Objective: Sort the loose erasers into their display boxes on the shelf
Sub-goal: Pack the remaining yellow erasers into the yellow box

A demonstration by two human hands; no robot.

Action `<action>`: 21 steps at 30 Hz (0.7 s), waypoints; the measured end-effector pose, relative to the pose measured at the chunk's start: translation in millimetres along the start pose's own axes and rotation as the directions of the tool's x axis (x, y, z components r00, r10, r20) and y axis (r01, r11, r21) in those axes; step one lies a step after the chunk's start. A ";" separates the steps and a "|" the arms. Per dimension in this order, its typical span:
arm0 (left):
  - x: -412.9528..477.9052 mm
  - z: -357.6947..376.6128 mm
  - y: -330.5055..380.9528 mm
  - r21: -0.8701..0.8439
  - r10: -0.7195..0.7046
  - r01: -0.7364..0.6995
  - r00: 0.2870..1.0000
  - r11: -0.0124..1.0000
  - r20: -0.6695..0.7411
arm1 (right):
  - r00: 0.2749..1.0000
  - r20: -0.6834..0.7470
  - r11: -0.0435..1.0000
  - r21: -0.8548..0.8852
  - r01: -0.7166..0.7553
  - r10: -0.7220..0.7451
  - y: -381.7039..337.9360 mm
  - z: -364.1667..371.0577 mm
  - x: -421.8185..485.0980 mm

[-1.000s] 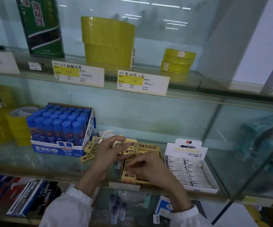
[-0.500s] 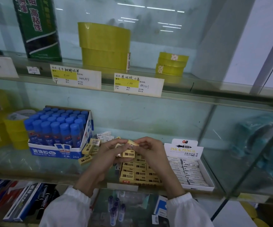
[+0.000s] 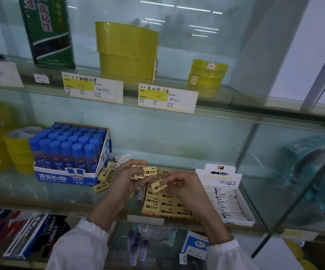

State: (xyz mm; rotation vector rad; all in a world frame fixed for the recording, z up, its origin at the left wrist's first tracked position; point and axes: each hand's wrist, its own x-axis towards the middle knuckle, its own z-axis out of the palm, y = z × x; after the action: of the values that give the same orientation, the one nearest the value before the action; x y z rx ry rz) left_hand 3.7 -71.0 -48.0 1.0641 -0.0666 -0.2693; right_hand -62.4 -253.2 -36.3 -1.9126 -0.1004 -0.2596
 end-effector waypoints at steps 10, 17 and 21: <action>-3.6 1.4 1.1 0.050 0.005 -0.004 1.000 0.999 -0.018 | 0.985 0.170 0.961 -0.269 0.068 -0.023 -1.4 6.1 -2.3; -4.7 3.1 1.4 0.067 0.011 -0.010 1.000 0.998 -0.020 | 0.981 0.181 0.953 -0.301 -0.017 0.075 -1.5 3.9 -3.9; -4.4 3.4 1.4 0.078 0.014 -0.013 1.000 0.997 -0.018 | 0.976 0.209 0.937 -0.348 0.019 0.057 -3.1 5.1 -3.6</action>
State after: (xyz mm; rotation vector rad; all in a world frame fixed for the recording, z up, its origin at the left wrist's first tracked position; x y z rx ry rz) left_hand -1.0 -72.2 -44.9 1.1432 -0.0679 -0.2461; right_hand -65.9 -247.1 -35.9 -2.2916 -0.1916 -0.0553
